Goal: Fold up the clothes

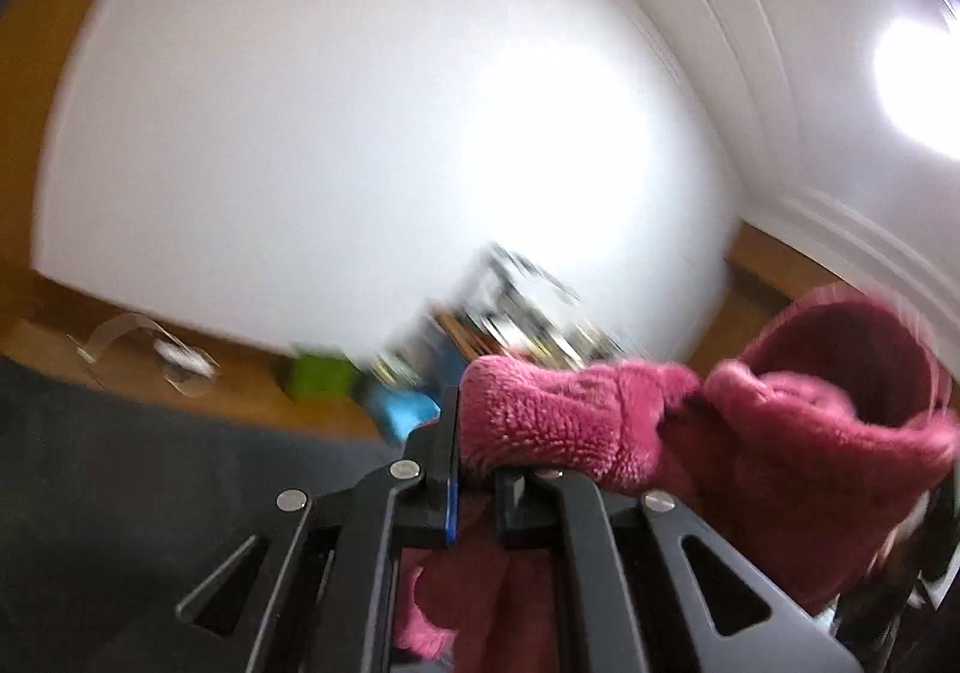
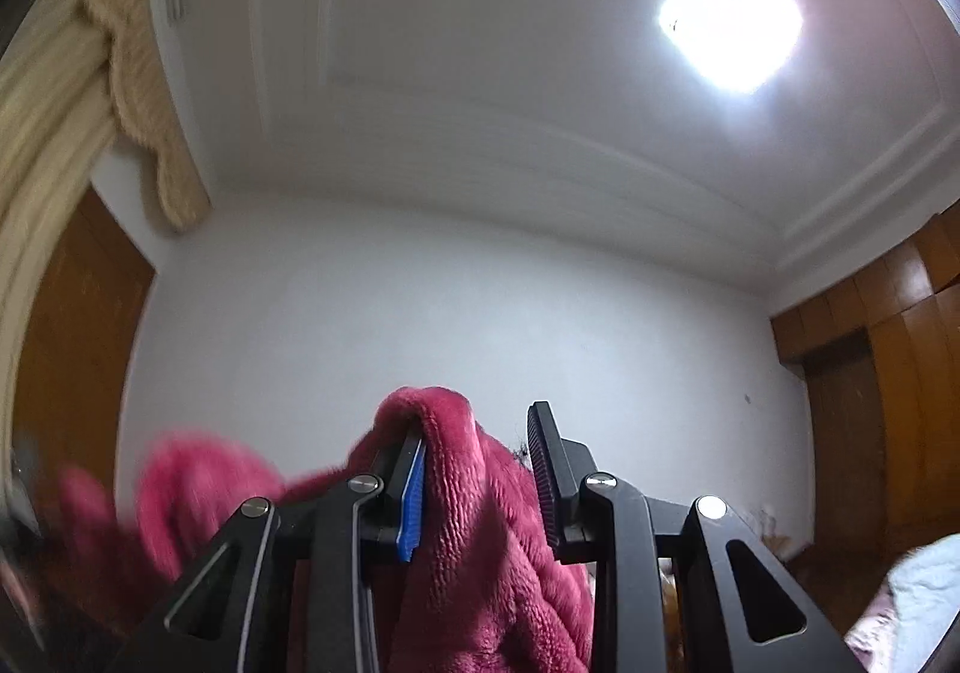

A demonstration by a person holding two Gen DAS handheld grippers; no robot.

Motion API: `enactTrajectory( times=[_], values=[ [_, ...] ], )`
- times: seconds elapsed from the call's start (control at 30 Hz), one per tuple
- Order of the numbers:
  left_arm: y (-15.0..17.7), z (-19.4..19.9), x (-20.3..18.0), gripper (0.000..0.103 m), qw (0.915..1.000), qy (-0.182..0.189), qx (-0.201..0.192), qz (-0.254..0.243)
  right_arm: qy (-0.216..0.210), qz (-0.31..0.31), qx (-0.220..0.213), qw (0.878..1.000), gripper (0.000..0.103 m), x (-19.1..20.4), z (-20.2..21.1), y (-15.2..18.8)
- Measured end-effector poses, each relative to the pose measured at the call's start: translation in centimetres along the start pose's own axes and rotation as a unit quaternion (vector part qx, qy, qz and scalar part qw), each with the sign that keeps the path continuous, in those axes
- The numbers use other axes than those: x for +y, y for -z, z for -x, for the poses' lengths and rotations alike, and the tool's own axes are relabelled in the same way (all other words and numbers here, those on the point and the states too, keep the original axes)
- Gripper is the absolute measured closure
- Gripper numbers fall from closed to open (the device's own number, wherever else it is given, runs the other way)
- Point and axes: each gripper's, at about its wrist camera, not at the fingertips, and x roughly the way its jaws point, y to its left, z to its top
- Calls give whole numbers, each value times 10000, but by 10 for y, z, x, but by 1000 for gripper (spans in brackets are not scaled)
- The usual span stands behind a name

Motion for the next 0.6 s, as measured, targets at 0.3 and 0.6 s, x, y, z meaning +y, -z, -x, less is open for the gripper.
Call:
enactTrajectory(
  times=[0.3,0.6],
  values=[
    [-34,72,-14,95,9901,-957,-791,-652,-1284,71,2240,9661,72,73,46,164],
    [-46,141,-13,96,9764,-1623,-920,-1090,-3728,-39,3925,8408,69,129,82,273]
  ],
)
